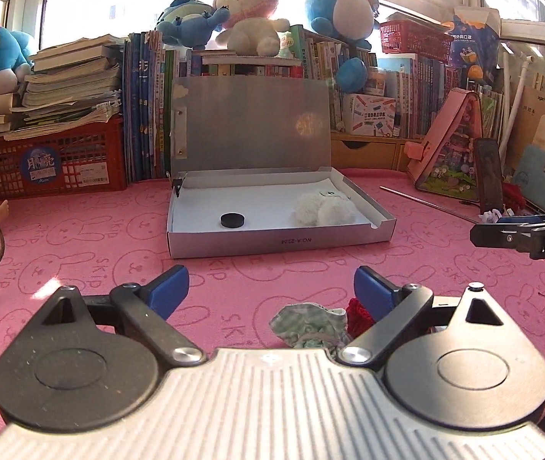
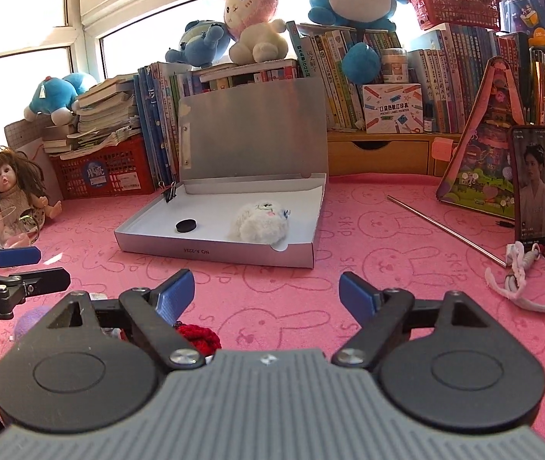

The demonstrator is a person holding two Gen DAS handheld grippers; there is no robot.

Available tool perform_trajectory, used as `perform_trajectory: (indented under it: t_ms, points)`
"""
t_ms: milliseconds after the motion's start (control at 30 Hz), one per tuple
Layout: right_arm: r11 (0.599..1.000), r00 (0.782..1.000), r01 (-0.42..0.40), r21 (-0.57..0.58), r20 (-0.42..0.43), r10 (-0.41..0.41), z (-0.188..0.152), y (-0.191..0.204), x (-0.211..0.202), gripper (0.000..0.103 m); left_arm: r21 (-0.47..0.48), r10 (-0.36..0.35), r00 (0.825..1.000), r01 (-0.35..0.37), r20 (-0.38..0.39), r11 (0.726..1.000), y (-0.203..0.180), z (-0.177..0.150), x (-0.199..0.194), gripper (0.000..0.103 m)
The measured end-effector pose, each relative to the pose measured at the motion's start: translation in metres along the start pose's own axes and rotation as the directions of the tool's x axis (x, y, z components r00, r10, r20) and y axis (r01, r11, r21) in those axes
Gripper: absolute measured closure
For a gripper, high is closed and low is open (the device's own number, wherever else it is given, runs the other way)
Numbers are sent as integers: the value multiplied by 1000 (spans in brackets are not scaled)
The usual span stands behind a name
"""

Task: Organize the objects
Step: 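Withdraw both grippers from the box back toward the cluttered items, then reach left gripper to purple fluffy plush while right gripper reaches white tissue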

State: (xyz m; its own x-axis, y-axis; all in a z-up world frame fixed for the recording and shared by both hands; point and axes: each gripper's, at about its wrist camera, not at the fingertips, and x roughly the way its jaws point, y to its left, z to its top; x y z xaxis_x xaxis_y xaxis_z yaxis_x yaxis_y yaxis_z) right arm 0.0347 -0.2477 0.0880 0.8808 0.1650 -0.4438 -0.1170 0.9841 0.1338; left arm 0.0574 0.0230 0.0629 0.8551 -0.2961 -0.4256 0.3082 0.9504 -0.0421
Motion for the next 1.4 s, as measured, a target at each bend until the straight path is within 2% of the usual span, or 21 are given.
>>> perform_trajectory:
  t_ms: [467, 833, 1067, 1400]
  points:
    - [999, 999, 43, 12, -29, -42, -41, 5, -18, 13, -10, 57, 998, -58, -31, 998, 9, -37, -19, 7]
    - [996, 995, 92, 8, -49, -92, -65, 10, -22, 13, -29, 139, 989, -141, -44, 990, 19, -54, -17, 5]
    - [995, 993, 98, 28, -76, -95, -79, 10, -26, 13, -33, 147, 987, -150, -66, 988, 21, -66, -13, 4]
    - [986, 984, 166, -6, -65, -166, -85, 15, -27, 14, -30, 163, 984, -165, -77, 986, 20, -72, -6, 4]
